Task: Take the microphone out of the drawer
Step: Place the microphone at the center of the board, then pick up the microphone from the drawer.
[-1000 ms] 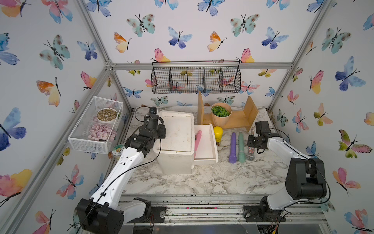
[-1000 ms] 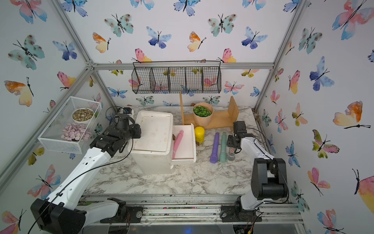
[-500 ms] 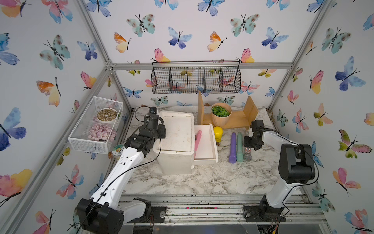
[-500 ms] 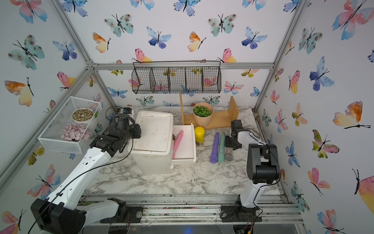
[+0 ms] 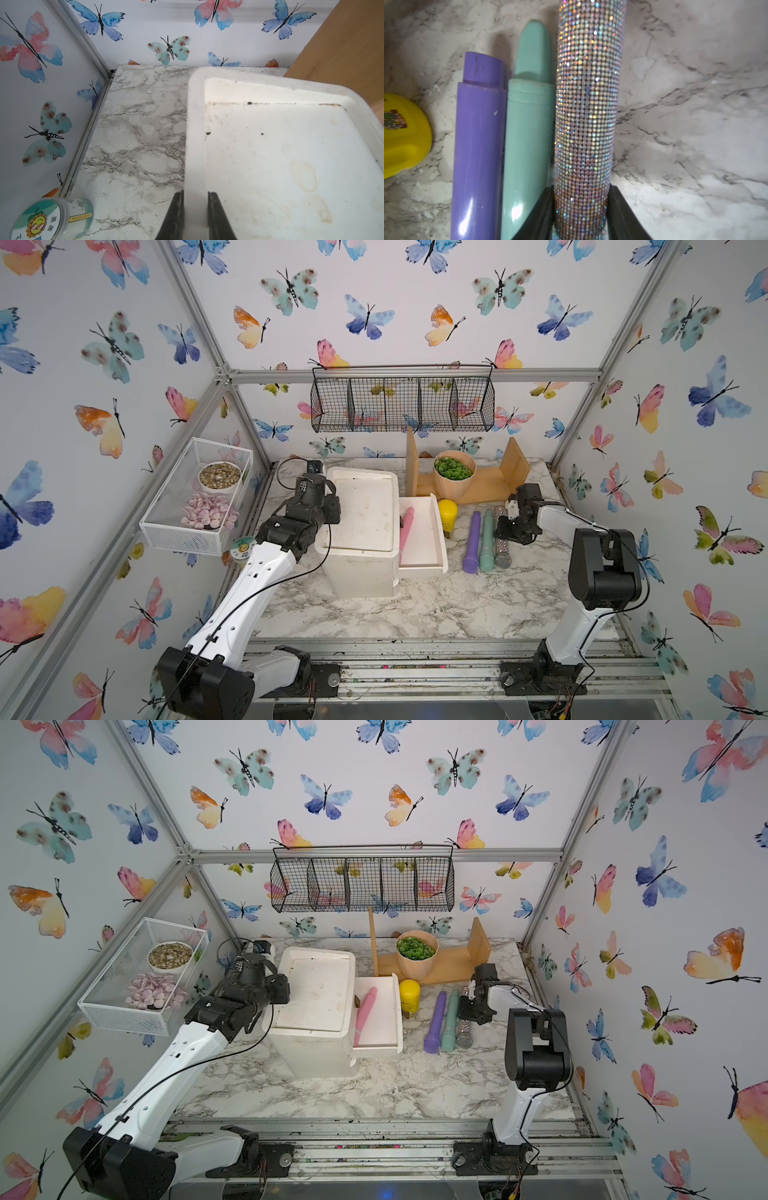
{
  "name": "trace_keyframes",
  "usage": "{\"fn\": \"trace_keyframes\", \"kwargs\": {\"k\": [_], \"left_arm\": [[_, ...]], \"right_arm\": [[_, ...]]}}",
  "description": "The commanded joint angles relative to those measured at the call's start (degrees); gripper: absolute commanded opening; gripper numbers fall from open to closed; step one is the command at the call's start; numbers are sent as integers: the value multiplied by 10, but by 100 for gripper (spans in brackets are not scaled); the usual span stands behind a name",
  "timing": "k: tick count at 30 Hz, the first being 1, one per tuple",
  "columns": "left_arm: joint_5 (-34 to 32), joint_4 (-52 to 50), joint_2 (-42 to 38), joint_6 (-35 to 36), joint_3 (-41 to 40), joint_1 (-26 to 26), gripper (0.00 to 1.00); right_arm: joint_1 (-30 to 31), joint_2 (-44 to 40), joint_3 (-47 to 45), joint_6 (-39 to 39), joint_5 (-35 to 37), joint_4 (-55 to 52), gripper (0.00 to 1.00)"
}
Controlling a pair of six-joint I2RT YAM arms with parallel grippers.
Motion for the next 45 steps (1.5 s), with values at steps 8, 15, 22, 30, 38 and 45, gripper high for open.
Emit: {"fn": "trace_keyframes", "kwargs": {"k": [8, 15, 22, 30, 38, 45], "left_arm": [[-6, -10, 14, 8, -7, 2, 0], [-4, -11, 14, 6, -6, 2, 0], [-4, -11, 13, 5, -5, 2, 0], [-6, -12, 10, 4, -7, 2, 0], [-1, -12, 10, 3, -7, 2, 0], [5, -13, 13, 1, -5, 2, 0]], "right_arm": [[-1, 13, 0, 18, -33, -33, 54], [-1, -14, 9, 28, -33, -44, 56], [-1, -67, 28, 39, -56, -57, 58], [0, -128, 47, 72, -147, -51, 58], [0, -211, 1, 212, -292, 51, 58], [63, -292, -71, 335, -292, 155, 58]]}}
